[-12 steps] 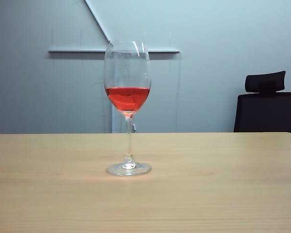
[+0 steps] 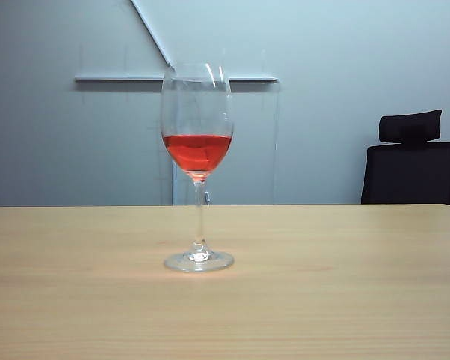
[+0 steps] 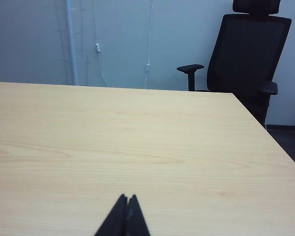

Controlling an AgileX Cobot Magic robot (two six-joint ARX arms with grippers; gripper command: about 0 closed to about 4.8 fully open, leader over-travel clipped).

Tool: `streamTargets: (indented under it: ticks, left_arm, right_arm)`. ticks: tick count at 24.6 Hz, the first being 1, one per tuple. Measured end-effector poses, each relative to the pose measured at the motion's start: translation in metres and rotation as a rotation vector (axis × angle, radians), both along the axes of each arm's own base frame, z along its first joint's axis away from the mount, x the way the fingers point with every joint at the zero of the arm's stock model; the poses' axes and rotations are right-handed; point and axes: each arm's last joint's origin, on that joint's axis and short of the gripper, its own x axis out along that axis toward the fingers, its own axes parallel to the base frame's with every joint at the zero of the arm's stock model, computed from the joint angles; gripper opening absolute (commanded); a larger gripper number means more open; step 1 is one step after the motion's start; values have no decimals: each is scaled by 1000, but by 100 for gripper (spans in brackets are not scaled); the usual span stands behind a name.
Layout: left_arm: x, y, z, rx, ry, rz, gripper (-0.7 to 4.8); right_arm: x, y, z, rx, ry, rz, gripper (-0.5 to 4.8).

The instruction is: Gently pick up the goblet, rotate it counterclockwise for two full turns (viewing from above), and then place it back on the table.

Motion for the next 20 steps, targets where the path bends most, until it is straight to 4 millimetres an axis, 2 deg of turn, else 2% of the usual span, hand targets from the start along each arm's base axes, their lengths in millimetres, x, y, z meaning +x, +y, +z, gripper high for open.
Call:
streamTargets:
  ticks: [3, 5, 8, 9, 13, 16, 18, 20]
  left_arm:
    - [0, -4, 0, -1, 0, -28, -5]
    - [0, -14, -2, 0, 25, -106, -5]
    - [-3, -38, -8, 22, 93, -332, -5]
    - [-6, -47, -10, 37, 124, -410, -5]
    - [-8, -58, -16, 68, 186, -516, -5]
    - [-9, -60, -17, 73, 193, -531, -5]
    - [-9, -60, -17, 74, 195, -527, -5]
    - [-9, -59, -17, 73, 194, -526, -5]
  right_arm:
    - [0, 2, 1, 60, -11, 62, 1]
    - [-1, 5, 6, 163, -56, 179, 1]
    - [-4, 8, 19, 261, -125, 322, 15]
    - [-7, 9, 31, 286, -138, 341, 32]
    - [-8, 10, 58, 282, -142, 390, 128]
    - [4, 12, 61, 267, -41, 457, 219]
    - [14, 14, 61, 251, 38, 517, 331]
    - [27, 17, 60, 230, 107, 586, 416]
